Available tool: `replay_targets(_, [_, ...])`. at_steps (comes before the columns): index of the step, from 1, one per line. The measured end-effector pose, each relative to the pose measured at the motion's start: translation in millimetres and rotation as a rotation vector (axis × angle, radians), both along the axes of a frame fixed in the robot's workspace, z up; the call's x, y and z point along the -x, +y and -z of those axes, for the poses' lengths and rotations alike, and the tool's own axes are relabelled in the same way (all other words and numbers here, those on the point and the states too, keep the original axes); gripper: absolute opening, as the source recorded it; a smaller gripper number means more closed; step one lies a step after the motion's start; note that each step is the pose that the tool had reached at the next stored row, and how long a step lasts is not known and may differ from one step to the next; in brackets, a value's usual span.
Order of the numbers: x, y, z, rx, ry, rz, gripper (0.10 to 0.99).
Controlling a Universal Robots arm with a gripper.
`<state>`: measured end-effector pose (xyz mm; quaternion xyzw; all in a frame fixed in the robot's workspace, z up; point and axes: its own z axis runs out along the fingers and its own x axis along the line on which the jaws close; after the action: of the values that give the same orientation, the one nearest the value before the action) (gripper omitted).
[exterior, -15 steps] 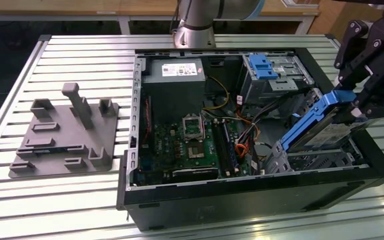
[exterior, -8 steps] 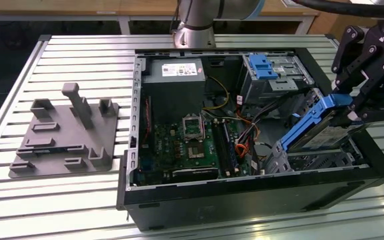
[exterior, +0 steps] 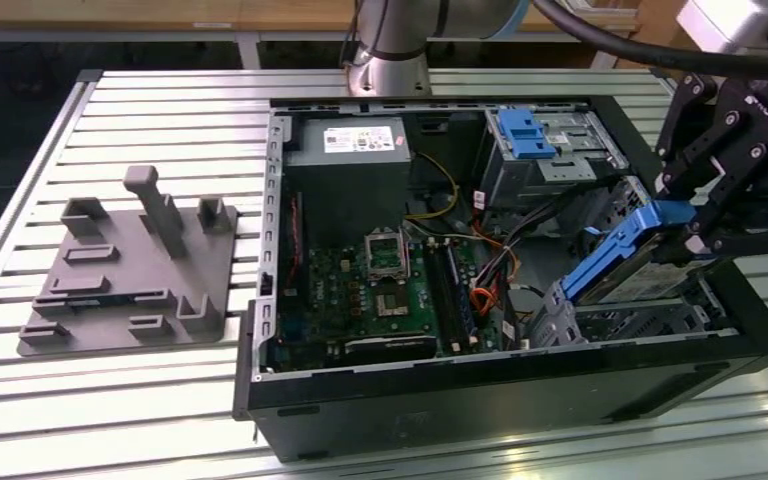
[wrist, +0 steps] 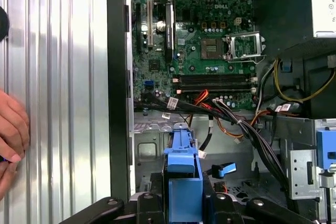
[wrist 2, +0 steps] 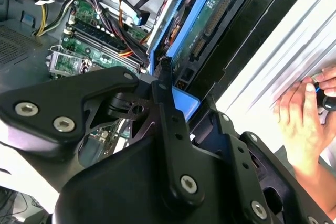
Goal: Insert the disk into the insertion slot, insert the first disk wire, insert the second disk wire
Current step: 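Insert the disk into the insertion slot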
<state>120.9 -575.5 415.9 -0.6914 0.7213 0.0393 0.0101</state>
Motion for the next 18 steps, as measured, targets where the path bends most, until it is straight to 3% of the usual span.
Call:
replay_targets(9, [-1.1, 0.0, 15.2, 0.003, -0.0001, 0.0, 0.376])
replay_targets(13, [-1.4, 0.2, 18.1, 0.008, 0.0, 0.0, 0.561])
replay_targets(18, [-1.8, 0.6, 19.0, 0.01, 0.0002, 0.0, 0.561])
